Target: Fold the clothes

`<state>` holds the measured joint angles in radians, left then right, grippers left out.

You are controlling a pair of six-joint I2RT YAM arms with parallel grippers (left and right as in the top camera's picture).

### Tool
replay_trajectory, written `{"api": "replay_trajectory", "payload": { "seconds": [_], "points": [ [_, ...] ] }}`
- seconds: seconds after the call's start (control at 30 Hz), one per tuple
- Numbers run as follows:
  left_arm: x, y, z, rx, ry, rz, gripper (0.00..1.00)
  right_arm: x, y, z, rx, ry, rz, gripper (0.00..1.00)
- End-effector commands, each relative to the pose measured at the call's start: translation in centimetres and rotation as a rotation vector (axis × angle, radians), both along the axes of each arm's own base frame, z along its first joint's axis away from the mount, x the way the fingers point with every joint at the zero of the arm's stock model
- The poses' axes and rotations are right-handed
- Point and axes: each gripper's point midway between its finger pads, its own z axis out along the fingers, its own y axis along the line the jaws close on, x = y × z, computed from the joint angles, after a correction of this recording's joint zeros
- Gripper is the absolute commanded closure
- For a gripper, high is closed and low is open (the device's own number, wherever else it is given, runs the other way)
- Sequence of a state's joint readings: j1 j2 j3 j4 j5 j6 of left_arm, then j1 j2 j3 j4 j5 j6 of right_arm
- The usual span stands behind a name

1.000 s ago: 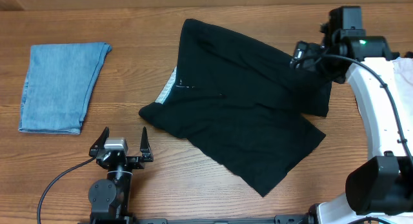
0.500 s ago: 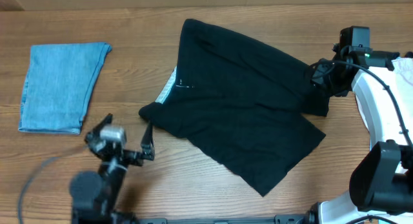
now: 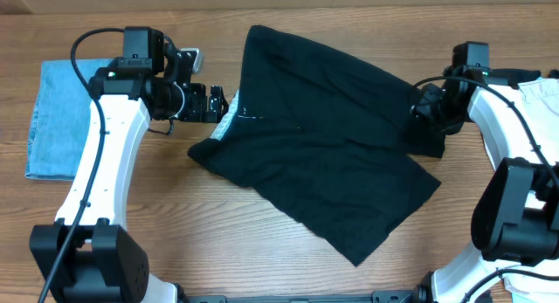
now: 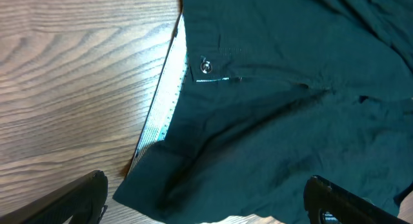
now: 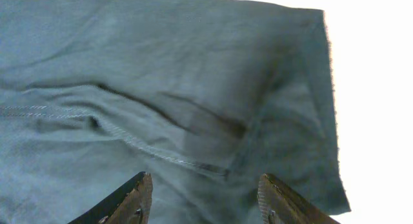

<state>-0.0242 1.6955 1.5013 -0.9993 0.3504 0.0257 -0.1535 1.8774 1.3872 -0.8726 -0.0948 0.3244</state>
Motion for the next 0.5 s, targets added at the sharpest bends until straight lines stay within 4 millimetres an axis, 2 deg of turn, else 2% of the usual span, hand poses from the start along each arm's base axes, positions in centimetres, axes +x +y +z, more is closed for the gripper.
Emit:
{"api": "replay_trajectory", "payload": {
  "seconds": [0.0,0.1,0.27,0.3,0.4,0.47],
  "points": [
    [0.9,-0.4,1.2,-0.028,-0.042,-0.02,0.0,-1.4,-0.7,-2.3,0.01,0.05,-0.055,0.43],
    [1.0,-0.4,1.2,-0.028,-0.049,-0.02,0.0,-1.1,0.4,-4.3,0.059,0.027,-0.008,0.43],
    [1.0,-0.3,1.2,-0.023,-0.05,-0.022,0.0,0.1,0.8,-4.8,0.088,-0.013,0.003,0.45],
    [1.0,-0.3,1.2,-0.02,-0.05,-0.021,0.0,0.1,0.9,-4.8,0.092,-0.014,0.005,0.48],
    [1.1,0.0,1.0,-0.001,-0.049,-0.013,0.0,0.5,0.9,-4.7,0.092,-0.032,0.008,0.8],
    [1.0,0.1,1.0,0.0,-0.048,-0.012,0.0,0.7,1.1,-4.6,0.101,-0.041,0.011,0.88]
  ]
}}
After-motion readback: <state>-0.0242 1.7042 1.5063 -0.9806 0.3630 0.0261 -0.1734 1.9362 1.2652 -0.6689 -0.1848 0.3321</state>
